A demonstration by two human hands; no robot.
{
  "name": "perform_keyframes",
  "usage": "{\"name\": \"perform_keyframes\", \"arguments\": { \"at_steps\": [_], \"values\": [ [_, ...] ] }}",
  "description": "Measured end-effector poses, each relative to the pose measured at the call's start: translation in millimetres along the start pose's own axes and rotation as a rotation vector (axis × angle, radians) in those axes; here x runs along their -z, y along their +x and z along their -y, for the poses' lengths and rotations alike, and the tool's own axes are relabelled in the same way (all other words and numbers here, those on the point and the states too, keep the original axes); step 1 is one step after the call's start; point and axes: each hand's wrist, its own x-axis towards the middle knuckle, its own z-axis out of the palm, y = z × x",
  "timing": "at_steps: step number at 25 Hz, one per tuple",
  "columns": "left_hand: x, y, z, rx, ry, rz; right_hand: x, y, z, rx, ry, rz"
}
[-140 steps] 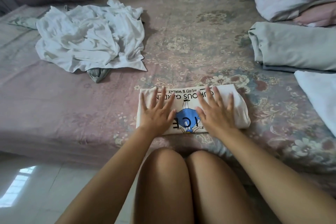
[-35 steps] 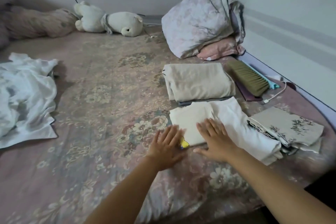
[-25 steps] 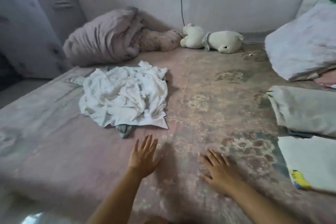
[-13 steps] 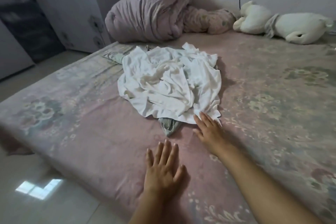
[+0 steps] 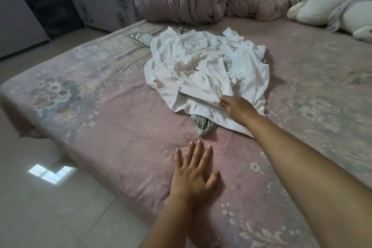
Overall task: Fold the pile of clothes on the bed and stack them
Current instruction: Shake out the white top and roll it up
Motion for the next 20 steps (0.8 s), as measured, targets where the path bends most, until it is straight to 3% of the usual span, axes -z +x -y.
{"name": "perform_keyframes", "arguments": {
  "at_steps": [3, 7, 9, 11, 13, 15, 17, 19, 20],
  "values": [
    [0.5, 1.1, 1.2, -0.011, -0.008, -0.011, 28.1, -42.4, -26.7, 0.042, -0.089, -0.023],
    [12.6, 1.6, 1.9, 0.009, -0.006, 0.101, 64.7, -141.1, -67.6, 0.024, -0.17, -0.167],
    [18.3, 0.2, 0.7, 0.025, -0.049, 0.114, 71.6, -205.6, -84.6, 0.077, -0.243, -0.143],
    [25.0, -7.7, -5.0, -0.008, -0.062, 0.008, 67.1, -279.4, -110.2, 0.092, -0.306, -0.02],
    [25.8, -19.3, -18.2, -0.136, -0.041, -0.132, 63.8, -345.2, -129.3, -0.071, -0.311, 0.058],
    [27.1, -25.4, -42.1, -0.313, -0.064, -0.33, 60.1, -386.9, -145.0, -0.115, -0.323, -0.003],
    [39.8, -26.9, -72.6, -0.438, -0.091, -0.416, 59.7, -402.0, -146.9, -0.042, -0.346, -0.056],
    [44.3, -22.1, -97.6, -0.479, -0.093, -0.298, 60.5, -401.3, -135.6, -0.06, -0.37, -0.073],
    [48.0, -21.4, -104.2, -0.458, -0.078, -0.151, 59.0, -397.8, -129.7, -0.123, -0.354, -0.068]
  ]
}}
